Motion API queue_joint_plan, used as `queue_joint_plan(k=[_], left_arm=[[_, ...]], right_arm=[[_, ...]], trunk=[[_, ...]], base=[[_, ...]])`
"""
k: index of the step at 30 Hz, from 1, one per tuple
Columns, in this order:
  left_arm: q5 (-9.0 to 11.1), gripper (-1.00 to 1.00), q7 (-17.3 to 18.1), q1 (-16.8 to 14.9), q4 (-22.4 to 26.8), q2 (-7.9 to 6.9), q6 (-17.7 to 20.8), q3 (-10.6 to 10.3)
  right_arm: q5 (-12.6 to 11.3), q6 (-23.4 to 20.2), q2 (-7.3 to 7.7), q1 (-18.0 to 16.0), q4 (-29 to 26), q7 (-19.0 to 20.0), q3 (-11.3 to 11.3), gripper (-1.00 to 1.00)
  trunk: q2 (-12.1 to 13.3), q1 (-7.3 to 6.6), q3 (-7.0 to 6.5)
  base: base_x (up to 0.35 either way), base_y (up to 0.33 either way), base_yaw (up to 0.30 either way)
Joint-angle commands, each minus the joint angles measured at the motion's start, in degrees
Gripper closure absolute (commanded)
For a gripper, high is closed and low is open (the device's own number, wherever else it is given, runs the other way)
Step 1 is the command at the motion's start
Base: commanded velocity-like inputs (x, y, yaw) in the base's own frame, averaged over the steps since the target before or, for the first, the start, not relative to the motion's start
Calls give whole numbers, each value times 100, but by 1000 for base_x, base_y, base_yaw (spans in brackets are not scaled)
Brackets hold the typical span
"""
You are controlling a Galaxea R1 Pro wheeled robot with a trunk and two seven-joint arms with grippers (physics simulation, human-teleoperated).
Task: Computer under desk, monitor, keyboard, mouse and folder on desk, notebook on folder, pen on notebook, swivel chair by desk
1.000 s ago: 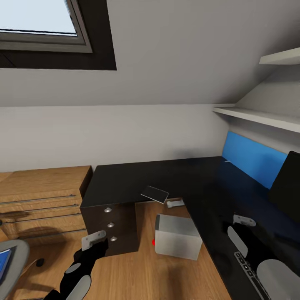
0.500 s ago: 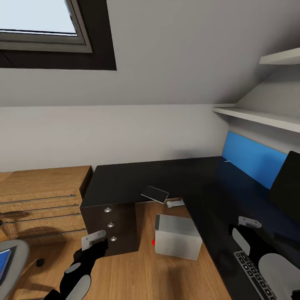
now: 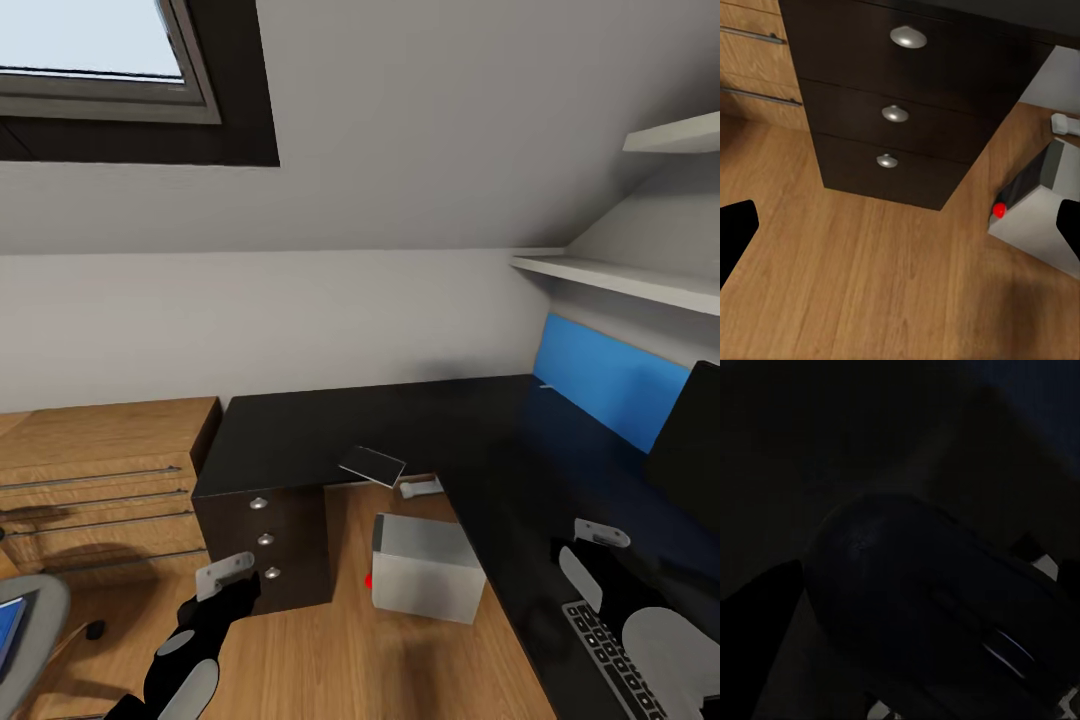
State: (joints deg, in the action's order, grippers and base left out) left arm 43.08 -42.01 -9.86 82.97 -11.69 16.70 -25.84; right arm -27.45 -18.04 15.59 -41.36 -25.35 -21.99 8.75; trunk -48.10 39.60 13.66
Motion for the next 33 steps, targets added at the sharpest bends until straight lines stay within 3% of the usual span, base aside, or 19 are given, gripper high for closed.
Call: queue_joint_plan(k=[1, 12, 28, 33], left_arm=[[25, -100, -43, -7, 9, -4, 18, -14], [32, -100, -44, -7, 0, 0, 18, -18], [34, -100, -44, -7, -34, 18, 26, -26], [34, -100, -44, -7, -35, 18, 26, -27]], right_arm=[[-40, -33, 9, -4, -12, -42, 48, 100], [-41, -25, 12, -4, -14, -42, 48, 100], [-53, 88, 16, -4, -27, -28, 16, 100], [-60, 271, 59, -4, -35, 367, -116, 100]], trunk=[[-49, 24, 27], [-490, 265, 225], [-490, 265, 225], [-490, 265, 225]], base=[[0, 0, 0], [0, 0, 0], [0, 0, 0], [0, 0, 0]])
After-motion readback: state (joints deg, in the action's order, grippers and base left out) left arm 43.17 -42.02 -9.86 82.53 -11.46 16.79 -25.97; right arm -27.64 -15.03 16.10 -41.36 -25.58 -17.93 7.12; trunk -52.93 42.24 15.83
